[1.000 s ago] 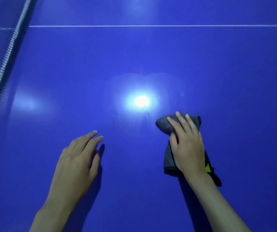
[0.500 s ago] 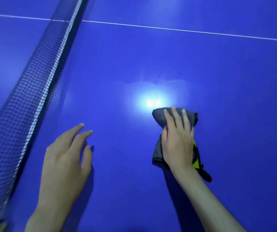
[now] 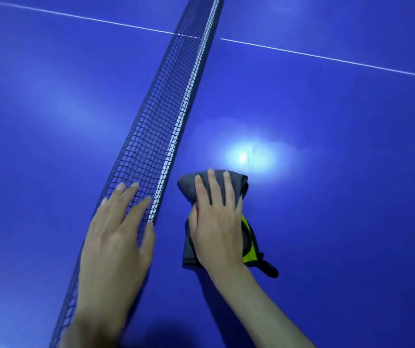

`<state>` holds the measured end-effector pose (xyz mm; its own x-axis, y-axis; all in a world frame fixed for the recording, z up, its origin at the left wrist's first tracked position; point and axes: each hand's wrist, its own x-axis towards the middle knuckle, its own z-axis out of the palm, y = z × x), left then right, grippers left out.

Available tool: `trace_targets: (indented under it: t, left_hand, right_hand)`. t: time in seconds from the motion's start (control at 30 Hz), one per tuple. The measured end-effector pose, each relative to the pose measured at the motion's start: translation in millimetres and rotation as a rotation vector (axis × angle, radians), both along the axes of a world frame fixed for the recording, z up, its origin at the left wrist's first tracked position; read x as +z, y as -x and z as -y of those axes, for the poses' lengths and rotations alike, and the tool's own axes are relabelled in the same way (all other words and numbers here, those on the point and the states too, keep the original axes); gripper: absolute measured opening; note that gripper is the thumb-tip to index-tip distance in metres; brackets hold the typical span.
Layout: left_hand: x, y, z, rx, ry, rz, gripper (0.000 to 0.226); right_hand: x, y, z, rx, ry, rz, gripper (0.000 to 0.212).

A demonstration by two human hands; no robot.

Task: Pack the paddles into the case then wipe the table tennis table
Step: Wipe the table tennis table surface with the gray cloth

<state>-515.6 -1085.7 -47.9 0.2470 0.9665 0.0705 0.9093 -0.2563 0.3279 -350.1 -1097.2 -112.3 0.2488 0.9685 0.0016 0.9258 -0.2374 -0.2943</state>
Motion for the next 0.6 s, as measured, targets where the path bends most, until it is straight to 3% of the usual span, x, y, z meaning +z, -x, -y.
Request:
trace_targets:
  t: [0.27,0.4,0.6]
  left_hand:
    - [-3.2,15.8,-17.7,-0.032,0.007,0.131,0.036]
    - [-5.8,11.4,-21.2,-0.057,0.008,0.147,0.036]
    - [-7.0,-11.2,-25.2,-0.092,-0.033,0.142,0.034]
  right_hand:
    - [-5.5,57.9,-52.5,0.11,-0.052,-0.058,0.046]
    - [-5.9,41.9,-57.9,0.132,-0.1,-0.094,0.042]
    - [-4.7,-22.7,-50.8,-0.019,-0.133,-0.107,0.047]
